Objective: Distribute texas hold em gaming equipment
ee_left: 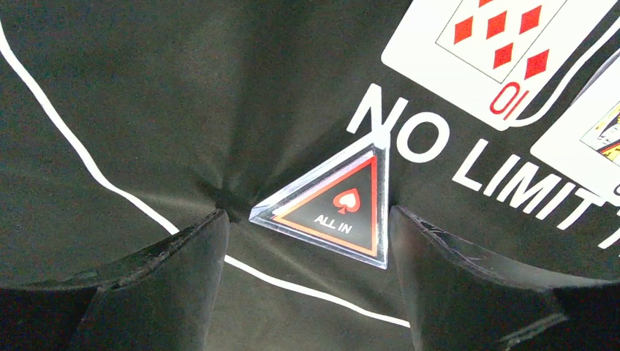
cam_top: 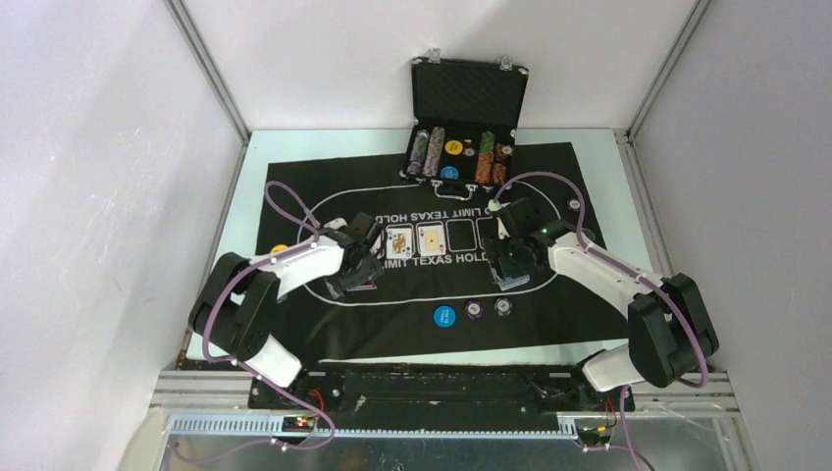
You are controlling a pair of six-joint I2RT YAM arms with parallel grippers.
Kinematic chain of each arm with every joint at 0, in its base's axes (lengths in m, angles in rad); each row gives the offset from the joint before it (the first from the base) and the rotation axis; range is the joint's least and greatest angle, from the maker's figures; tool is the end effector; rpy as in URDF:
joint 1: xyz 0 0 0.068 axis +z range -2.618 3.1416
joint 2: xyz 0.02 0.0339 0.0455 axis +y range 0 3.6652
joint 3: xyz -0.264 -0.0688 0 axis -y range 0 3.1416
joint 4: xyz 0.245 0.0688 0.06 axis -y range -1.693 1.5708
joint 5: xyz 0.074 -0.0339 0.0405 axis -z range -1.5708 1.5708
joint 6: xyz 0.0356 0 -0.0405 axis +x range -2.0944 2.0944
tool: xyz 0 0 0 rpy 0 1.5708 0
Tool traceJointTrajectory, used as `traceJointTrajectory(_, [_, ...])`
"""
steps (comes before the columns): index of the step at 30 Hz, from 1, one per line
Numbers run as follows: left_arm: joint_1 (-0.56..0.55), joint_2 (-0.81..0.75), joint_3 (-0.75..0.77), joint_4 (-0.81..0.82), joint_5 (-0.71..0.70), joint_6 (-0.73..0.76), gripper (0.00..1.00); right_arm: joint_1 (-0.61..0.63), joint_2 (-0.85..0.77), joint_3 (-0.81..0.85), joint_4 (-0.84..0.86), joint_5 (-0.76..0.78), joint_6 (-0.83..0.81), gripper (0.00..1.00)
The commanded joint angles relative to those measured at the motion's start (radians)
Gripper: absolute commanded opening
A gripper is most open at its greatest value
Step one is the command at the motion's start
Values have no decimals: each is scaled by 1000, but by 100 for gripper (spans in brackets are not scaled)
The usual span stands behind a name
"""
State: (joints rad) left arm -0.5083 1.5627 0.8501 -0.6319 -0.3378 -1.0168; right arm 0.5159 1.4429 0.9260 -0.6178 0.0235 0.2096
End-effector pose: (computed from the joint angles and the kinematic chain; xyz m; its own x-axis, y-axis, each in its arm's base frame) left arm 0.2386 -0.1195 0.1579 -0.7831 -0.4822 -0.3927 -0.5166 0.8560 -0.0209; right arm 0.2398 0.1351 0.2071 -0.8720 -0.2554 -0.4176 -0.3099 0.9484 0.0671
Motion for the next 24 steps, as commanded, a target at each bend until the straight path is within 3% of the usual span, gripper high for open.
traceJointTrajectory(1, [0, 30, 34, 61, -25, 15, 86, 5, 1, 5, 30, 9, -9, 0])
traceJointTrajectory(15, [-3, -139, 61, -88, -18, 67, 92, 5, 7, 5, 32, 10, -18, 0])
traceJointTrajectory(24, [4, -39, 72, -10, -15, 70, 90, 7, 5, 5, 29, 14, -16, 0])
